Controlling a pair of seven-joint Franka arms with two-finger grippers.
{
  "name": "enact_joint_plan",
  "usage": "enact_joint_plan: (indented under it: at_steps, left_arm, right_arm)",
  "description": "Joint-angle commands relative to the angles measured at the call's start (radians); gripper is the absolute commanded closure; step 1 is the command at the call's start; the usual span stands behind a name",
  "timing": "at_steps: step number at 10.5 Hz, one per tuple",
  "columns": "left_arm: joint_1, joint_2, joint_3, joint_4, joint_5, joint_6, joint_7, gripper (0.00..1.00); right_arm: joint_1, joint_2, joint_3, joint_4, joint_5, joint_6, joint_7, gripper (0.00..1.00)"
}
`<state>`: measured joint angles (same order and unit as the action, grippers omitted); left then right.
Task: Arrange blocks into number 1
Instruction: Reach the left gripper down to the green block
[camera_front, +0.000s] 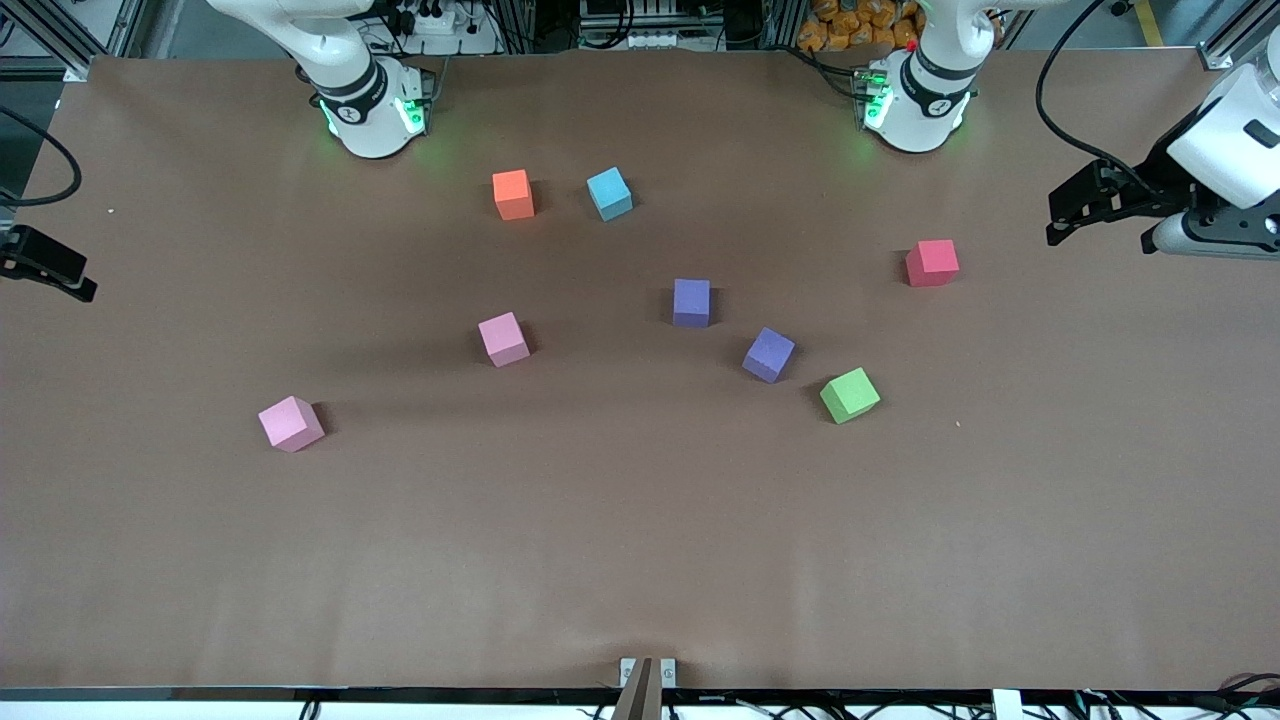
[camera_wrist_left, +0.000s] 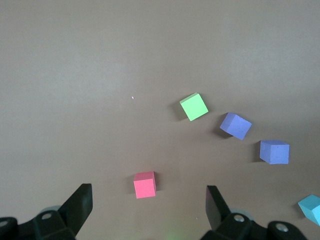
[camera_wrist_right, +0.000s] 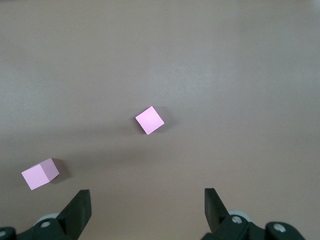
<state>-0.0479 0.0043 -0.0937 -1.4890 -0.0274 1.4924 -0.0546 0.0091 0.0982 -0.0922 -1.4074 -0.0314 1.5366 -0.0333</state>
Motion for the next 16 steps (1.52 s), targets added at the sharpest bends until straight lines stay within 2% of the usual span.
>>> enact_joint_plan:
  at_steps: [1,2,5,8,9,13,14,16]
  left_arm:
    - [0.008,-0.004,-0.003,-0.002,-0.011,-0.004,-0.001,0.00]
    - [0.010,-0.001,-0.003,-0.005,-0.011,-0.004,-0.001,0.00]
    - [0.008,0.014,-0.001,-0.004,-0.006,-0.001,0.001,0.00]
    - [-0.001,0.055,-0.006,-0.010,0.007,0.028,-0.016,0.00]
    - [-0.006,0.081,-0.006,-0.022,0.006,0.029,-0.017,0.00]
    - [-0.099,0.219,-0.014,-0.074,0.007,0.115,-0.155,0.00]
    - [-0.121,0.233,-0.014,-0.118,0.009,0.159,-0.171,0.00]
    - [-0.139,0.235,-0.015,-0.264,0.012,0.325,-0.244,0.00]
  right_arm:
    - [0.043,0.006,0.002,0.007,0.007,0.010,0.050,0.00]
    - [0.045,0.006,0.003,0.007,0.013,0.010,0.111,0.00]
    - [0.057,0.002,0.012,0.005,0.014,-0.001,0.127,0.00]
    - [0.008,-0.002,0.096,0.005,0.013,-0.001,0.124,0.00]
    - [0.003,0.003,0.118,0.005,0.013,0.000,0.130,0.00]
    - [-0.032,0.006,0.121,0.002,0.016,0.004,0.113,0.00]
    - [-0.031,0.006,0.121,0.002,0.015,0.004,0.113,0.00]
    - [-0.023,0.008,0.121,-0.002,0.014,0.007,0.115,0.00]
